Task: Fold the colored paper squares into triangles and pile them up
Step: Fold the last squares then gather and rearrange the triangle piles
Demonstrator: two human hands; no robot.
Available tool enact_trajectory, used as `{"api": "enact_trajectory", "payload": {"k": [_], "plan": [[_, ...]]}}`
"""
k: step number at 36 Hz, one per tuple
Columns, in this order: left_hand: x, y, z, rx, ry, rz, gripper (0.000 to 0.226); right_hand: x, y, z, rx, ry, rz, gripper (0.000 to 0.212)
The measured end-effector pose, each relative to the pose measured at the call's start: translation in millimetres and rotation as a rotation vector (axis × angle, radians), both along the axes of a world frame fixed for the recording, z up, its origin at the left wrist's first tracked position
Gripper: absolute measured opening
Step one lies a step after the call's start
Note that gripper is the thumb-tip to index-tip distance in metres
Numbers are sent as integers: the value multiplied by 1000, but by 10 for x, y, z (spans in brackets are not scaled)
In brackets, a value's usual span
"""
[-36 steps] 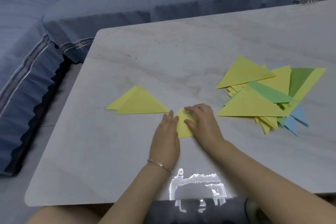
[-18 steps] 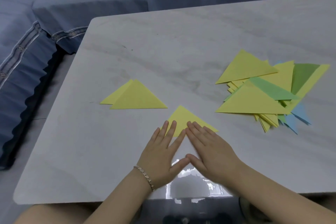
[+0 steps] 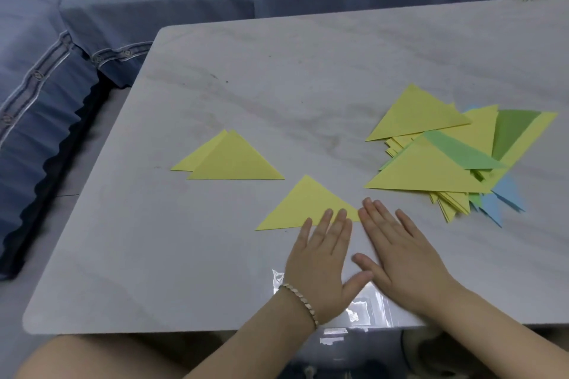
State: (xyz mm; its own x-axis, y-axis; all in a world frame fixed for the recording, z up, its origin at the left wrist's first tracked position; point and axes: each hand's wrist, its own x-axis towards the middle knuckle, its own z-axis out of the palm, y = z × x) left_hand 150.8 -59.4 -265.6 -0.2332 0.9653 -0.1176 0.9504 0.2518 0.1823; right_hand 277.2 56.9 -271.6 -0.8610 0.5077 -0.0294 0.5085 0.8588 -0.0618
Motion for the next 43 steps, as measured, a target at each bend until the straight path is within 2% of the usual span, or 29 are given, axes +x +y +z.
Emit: {"api": "enact_trajectory", "payload": {"k": [12,17,20,23,25,28,30,32,34,36,38,40,43], "plan": [[-507,-682,96,-27,70,247,66,0,-5,-21,1,16,-8,73],[-524,-712,214,8,83,395,58,-3,-5,-10,-8,10,-8,74],[-539,-572,355,-14,-14,531,60,0,-2,3,-30,2,-15,74],[-649,-373,427,105,-105,654,39,-12,-21,26,-8,18,-12,73],[-697,-209,480,163,-232,724,48,-26,-24,38,17,65,4,69],[-718,-24,465,60,-301,694,59,-65,51,117,-98,264,-40,59],[-717,35,439,10,-262,666,52,-96,184,221,-118,420,-147,50],[-718,66,418,15,-264,667,42,-107,392,315,-85,512,-292,54],[-701,77,422,31,-306,674,34,-110,613,422,-133,495,-465,68],[-678,67,426,63,-327,645,25,-111,790,491,-203,402,-610,79],[-668,42,426,124,-321,603,12,-111,886,498,-252,328,-675,83],[-711,22,442,227,-334,573,5,-111,904,479,-246,295,-664,79],[-953,31,578,381,-335,557,8,-91,880,429,-215,346,-606,63]]}}
